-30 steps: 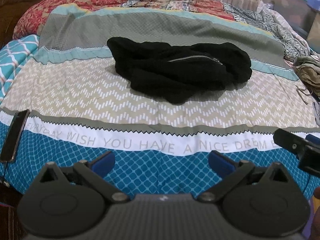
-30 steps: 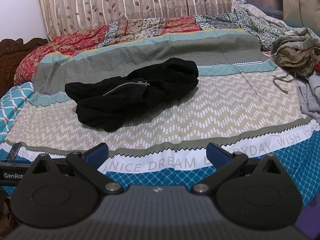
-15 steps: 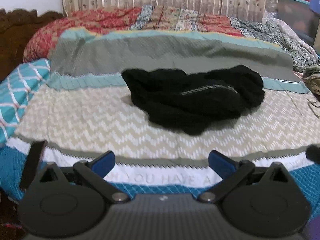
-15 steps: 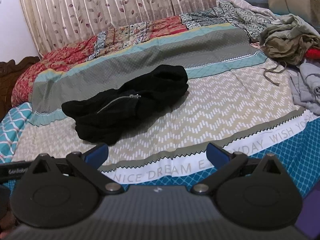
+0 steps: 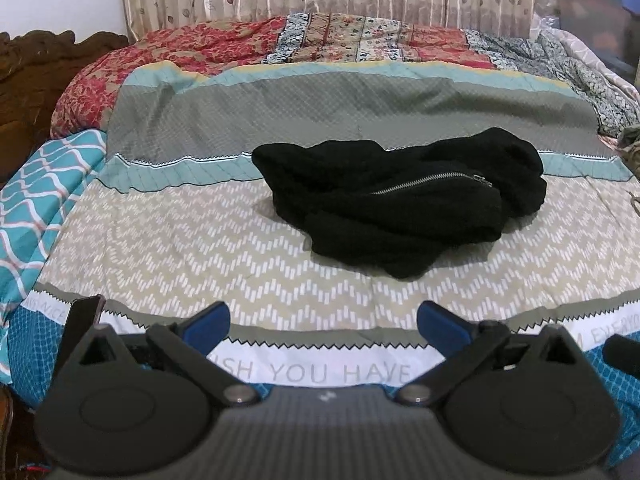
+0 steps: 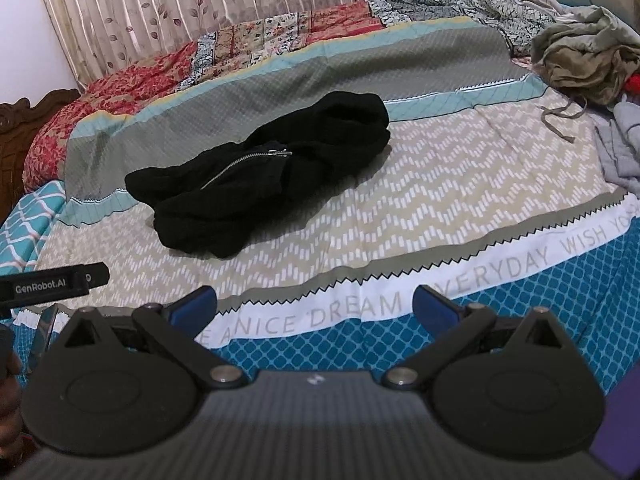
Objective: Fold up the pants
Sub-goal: 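Move both grippers toward the black zippered pants on the bed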
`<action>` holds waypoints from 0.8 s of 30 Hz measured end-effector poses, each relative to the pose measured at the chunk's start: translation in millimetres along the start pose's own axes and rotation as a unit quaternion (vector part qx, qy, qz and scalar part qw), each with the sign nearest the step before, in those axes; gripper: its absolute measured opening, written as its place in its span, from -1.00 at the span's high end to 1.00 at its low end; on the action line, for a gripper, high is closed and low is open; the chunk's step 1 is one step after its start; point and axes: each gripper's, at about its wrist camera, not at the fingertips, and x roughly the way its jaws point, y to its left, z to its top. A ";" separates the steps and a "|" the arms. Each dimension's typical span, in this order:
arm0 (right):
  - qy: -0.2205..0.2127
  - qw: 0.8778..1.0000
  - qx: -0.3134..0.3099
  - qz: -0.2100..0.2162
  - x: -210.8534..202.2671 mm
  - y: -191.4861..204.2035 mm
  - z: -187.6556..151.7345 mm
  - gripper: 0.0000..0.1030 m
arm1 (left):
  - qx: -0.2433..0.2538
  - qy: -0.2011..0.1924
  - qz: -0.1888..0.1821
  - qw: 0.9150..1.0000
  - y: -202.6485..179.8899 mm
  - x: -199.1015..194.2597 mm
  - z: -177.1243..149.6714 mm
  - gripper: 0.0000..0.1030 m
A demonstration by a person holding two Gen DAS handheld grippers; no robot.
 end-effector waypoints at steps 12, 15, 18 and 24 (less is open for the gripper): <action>0.000 1.000 0.008 -0.005 -0.3 -5.4 -0.4 -1.00 | 0.024 -0.007 -0.016 1.000 -24.4 1.0 8.2 -1.00; 0.000 1.000 0.012 -0.005 0.4 -7.7 0.1 -1.00 | 0.029 -0.010 -0.018 0.999 -30.2 1.3 11.7 -1.00; 0.000 1.000 0.015 -0.004 1.2 -9.0 0.2 -1.00 | 0.033 -0.012 -0.021 0.999 -36.7 2.2 16.2 -1.00; -0.001 1.000 0.026 -0.004 1.8 -16.1 0.9 -1.00 | 0.039 -0.010 -0.024 0.999 -46.2 6.4 22.3 -1.00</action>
